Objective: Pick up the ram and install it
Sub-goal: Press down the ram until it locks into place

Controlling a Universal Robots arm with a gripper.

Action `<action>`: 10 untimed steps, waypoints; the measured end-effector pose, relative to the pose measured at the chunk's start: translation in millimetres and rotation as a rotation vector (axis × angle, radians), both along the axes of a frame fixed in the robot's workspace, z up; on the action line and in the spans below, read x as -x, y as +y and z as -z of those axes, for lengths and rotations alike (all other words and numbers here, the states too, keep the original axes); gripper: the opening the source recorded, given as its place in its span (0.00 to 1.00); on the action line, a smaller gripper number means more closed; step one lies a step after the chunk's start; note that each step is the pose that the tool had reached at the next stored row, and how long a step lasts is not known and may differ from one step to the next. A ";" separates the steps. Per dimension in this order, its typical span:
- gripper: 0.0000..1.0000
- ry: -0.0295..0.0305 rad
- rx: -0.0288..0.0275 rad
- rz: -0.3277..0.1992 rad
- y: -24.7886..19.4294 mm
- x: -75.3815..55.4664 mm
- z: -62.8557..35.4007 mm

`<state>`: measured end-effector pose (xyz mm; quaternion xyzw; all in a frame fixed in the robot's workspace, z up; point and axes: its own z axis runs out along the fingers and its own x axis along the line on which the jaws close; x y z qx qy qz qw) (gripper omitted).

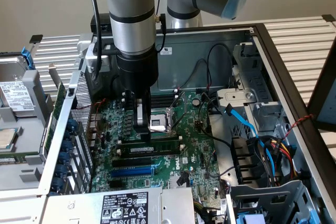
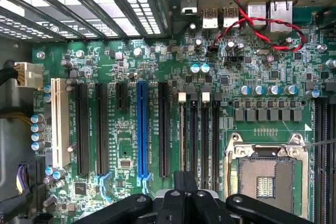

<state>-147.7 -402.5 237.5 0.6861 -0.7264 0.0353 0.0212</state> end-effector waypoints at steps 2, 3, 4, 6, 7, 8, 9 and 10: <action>0.11 0.0000 -0.0001 0.000 0.0 0.0 0.0; 0.11 0.0000 0.0000 0.000 0.0 0.0 0.0; 0.11 0.0001 0.0000 0.000 0.0 0.0 0.0; 0.11 0.0000 0.0000 0.000 0.0 0.0 0.0; 0.11 0.0000 0.0000 0.000 0.0 -0.4 0.0; 0.11 0.0000 0.0000 0.000 0.0 -1.0 0.0; 0.11 0.0000 -0.0001 0.000 0.1 -1.8 0.0; 0.11 0.0000 0.0000 0.000 0.0 -2.5 0.0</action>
